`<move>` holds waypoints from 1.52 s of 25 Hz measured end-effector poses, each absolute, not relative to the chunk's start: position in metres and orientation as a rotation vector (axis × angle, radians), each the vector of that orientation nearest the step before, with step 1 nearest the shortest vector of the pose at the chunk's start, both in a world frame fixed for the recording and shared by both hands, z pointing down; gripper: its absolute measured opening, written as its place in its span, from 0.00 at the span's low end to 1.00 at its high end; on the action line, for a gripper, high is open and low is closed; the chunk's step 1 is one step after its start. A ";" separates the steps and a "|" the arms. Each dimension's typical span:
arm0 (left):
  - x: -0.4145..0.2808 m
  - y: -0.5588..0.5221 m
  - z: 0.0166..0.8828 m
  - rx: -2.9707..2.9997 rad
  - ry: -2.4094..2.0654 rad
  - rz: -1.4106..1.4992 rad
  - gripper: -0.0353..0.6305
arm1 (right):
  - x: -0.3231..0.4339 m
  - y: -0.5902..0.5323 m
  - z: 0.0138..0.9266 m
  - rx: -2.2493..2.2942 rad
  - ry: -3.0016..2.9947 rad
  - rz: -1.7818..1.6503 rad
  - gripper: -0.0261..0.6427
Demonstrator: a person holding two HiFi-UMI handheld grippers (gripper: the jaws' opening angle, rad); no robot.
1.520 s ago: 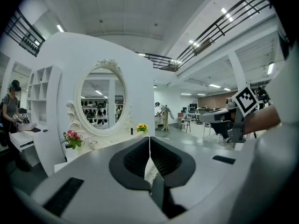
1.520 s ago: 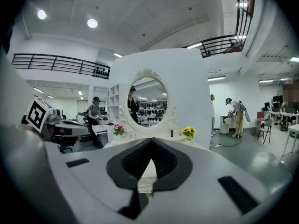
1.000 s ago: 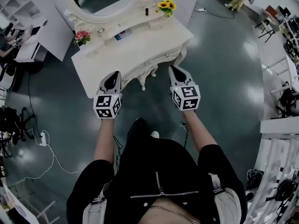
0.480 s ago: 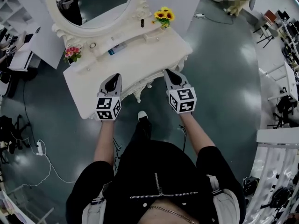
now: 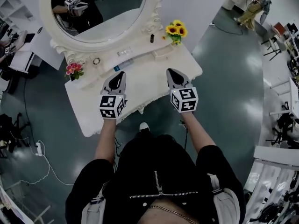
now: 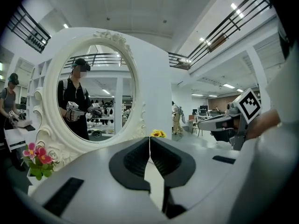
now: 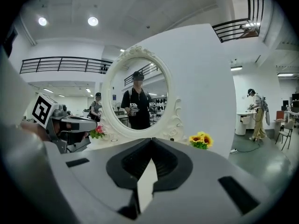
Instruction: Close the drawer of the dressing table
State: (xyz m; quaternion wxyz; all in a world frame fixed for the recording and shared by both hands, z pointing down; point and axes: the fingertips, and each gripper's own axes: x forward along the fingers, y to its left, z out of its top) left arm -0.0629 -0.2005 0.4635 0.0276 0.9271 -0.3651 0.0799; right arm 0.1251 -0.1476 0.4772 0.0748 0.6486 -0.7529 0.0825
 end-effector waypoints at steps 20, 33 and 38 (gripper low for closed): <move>-0.035 -0.297 0.475 2.711 -1.346 0.292 0.09 | 0.172 -0.280 0.496 1.766 -2.365 0.262 0.05; -0.045 -0.320 0.486 2.595 -1.479 0.325 0.09 | 0.216 -0.312 0.594 1.664 -2.202 0.423 0.24; -0.062 -0.320 0.495 2.523 -1.546 0.355 0.09 | 0.239 -0.316 0.671 1.594 -2.065 0.623 0.27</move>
